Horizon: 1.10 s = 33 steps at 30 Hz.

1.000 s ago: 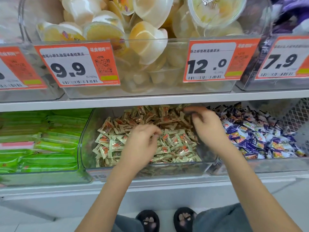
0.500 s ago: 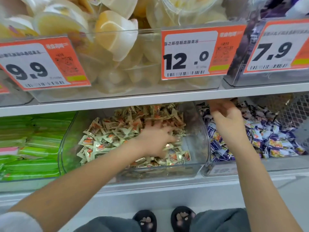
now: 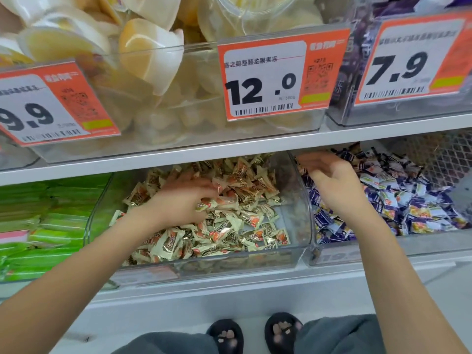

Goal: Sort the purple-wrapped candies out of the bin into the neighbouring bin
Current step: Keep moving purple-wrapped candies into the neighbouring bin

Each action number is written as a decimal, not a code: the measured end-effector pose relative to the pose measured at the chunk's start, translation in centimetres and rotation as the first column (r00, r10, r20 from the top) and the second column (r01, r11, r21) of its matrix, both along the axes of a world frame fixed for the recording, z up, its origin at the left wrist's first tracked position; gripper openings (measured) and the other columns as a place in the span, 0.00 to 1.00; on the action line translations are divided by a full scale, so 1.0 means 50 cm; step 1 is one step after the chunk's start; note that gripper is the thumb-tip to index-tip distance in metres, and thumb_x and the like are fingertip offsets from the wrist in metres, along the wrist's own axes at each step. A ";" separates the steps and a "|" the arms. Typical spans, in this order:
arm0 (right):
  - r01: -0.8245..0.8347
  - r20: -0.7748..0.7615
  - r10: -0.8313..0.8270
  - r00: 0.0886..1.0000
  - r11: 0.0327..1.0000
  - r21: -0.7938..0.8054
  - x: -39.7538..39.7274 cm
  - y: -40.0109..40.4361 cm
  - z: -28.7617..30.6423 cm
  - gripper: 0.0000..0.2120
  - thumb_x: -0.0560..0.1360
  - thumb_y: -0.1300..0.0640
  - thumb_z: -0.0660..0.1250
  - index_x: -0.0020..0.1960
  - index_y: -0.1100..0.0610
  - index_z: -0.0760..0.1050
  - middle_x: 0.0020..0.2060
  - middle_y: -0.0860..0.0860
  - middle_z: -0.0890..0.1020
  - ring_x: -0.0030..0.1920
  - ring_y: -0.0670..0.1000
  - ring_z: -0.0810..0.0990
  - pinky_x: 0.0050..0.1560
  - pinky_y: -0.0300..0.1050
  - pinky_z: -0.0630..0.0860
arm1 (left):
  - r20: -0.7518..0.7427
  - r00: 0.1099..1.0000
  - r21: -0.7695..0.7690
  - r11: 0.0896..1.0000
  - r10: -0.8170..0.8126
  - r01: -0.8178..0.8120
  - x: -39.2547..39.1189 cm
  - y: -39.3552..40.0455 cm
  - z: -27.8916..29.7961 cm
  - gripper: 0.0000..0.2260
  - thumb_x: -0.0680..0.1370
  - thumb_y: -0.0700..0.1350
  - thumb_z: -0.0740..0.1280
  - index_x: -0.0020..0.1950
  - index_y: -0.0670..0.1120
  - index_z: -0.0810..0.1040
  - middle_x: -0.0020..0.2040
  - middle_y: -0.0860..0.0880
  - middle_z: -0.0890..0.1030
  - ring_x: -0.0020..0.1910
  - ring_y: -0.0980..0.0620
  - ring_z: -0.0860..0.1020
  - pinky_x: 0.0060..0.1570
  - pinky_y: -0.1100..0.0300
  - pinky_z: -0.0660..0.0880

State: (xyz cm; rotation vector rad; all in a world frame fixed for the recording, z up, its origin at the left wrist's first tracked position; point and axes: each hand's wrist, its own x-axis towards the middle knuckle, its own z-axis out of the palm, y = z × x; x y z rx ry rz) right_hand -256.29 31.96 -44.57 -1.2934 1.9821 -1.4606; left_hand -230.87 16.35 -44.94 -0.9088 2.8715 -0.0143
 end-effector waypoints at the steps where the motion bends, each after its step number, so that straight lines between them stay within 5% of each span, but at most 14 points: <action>1: -0.003 0.005 0.003 1.000 1.000 0.000 -0.002 0.001 0.000 0.20 0.74 0.69 0.57 0.53 0.48 0.77 0.52 0.45 0.81 0.56 0.44 0.78 0.57 0.35 0.70 | -0.046 0.999 0.027 0.999 0.024 -0.023 0.008 -0.003 0.004 0.19 0.72 0.53 0.68 0.63 0.61 0.72 0.70 0.61 0.67 0.73 0.44 0.60 0.71 0.39 0.55; 4: -0.010 0.024 0.010 1.000 1.000 -0.006 -0.004 0.002 0.003 0.20 0.74 0.69 0.56 0.54 0.48 0.77 0.52 0.45 0.82 0.56 0.44 0.78 0.56 0.33 0.69 | -0.157 0.984 0.117 0.991 0.078 -0.060 0.017 -0.008 0.020 0.17 0.73 0.54 0.69 0.61 0.57 0.75 0.66 0.58 0.71 0.68 0.49 0.68 0.69 0.52 0.61; 8: -0.021 -0.001 0.021 1.000 1.000 -0.002 0.003 0.004 0.004 0.18 0.76 0.67 0.57 0.53 0.48 0.77 0.52 0.44 0.81 0.56 0.45 0.78 0.55 0.35 0.69 | -0.108 0.992 -0.013 0.998 -0.064 0.063 -0.027 0.021 0.029 0.19 0.70 0.71 0.59 0.51 0.61 0.76 0.67 0.59 0.68 0.70 0.50 0.60 0.69 0.41 0.53; 12: -0.019 -0.003 0.019 1.000 1.000 -0.008 0.013 0.000 0.008 0.18 0.76 0.68 0.57 0.56 0.53 0.79 0.52 0.47 0.82 0.54 0.45 0.79 0.54 0.34 0.72 | -0.091 0.962 -0.040 0.966 -0.258 0.255 -0.170 0.036 -0.011 0.28 0.71 0.67 0.62 0.68 0.58 0.68 0.72 0.53 0.65 0.72 0.48 0.59 0.71 0.43 0.53; 16: -0.017 -0.016 0.017 1.000 1.000 0.003 0.023 0.001 0.000 0.17 0.77 0.67 0.58 0.55 0.51 0.79 0.49 0.43 0.81 0.48 0.39 0.78 0.47 0.26 0.71 | 0.123 0.977 0.007 0.984 -0.175 0.176 -0.257 0.026 -0.067 0.34 0.69 0.66 0.67 0.72 0.61 0.62 0.78 0.53 0.51 0.76 0.43 0.44 0.71 0.36 0.44; 19: -0.034 -0.005 0.034 0.999 0.999 -0.004 0.018 0.002 -0.003 0.16 0.78 0.66 0.58 0.54 0.49 0.78 0.49 0.40 0.80 0.49 0.33 0.77 0.48 0.22 0.69 | 0.104 0.965 -0.083 0.964 -0.242 0.251 -0.236 -0.005 -0.071 0.26 0.73 0.61 0.66 0.70 0.61 0.66 0.76 0.52 0.57 0.75 0.41 0.49 0.70 0.36 0.46; 23: -0.023 0.026 0.024 0.999 0.999 -0.026 0.022 0.003 -0.013 0.18 0.76 0.68 0.57 0.55 0.50 0.77 0.52 0.43 0.81 0.53 0.37 0.77 0.50 0.27 0.72 | 0.137 0.969 -0.048 0.976 -0.206 0.214 -0.157 -0.045 -0.045 0.21 0.76 0.54 0.65 0.69 0.60 0.68 0.76 0.54 0.57 0.74 0.42 0.53 0.70 0.43 0.54; 27: -0.034 0.015 0.034 0.999 0.999 -0.013 0.023 0.001 -0.016 0.19 0.76 0.69 0.56 0.56 0.49 0.77 0.53 0.45 0.80 0.52 0.40 0.78 0.46 0.26 0.72 | 0.173 0.957 -0.010 0.972 -0.231 0.236 -0.118 -0.053 -0.016 0.17 0.76 0.50 0.66 0.64 0.60 0.70 0.73 0.54 0.62 0.68 0.45 0.61 0.57 0.54 0.65; 33: -0.056 0.041 0.057 0.998 0.998 -0.015 0.019 0.004 -0.015 0.19 0.76 0.68 0.57 0.55 0.48 0.77 0.52 0.43 0.80 0.49 0.35 0.77 0.43 0.24 0.71 | 0.173 0.938 0.125 0.951 -0.301 0.282 -0.061 -0.042 0.022 0.14 0.75 0.55 0.67 0.61 0.59 0.73 0.68 0.57 0.69 0.63 0.52 0.66 0.61 0.55 0.67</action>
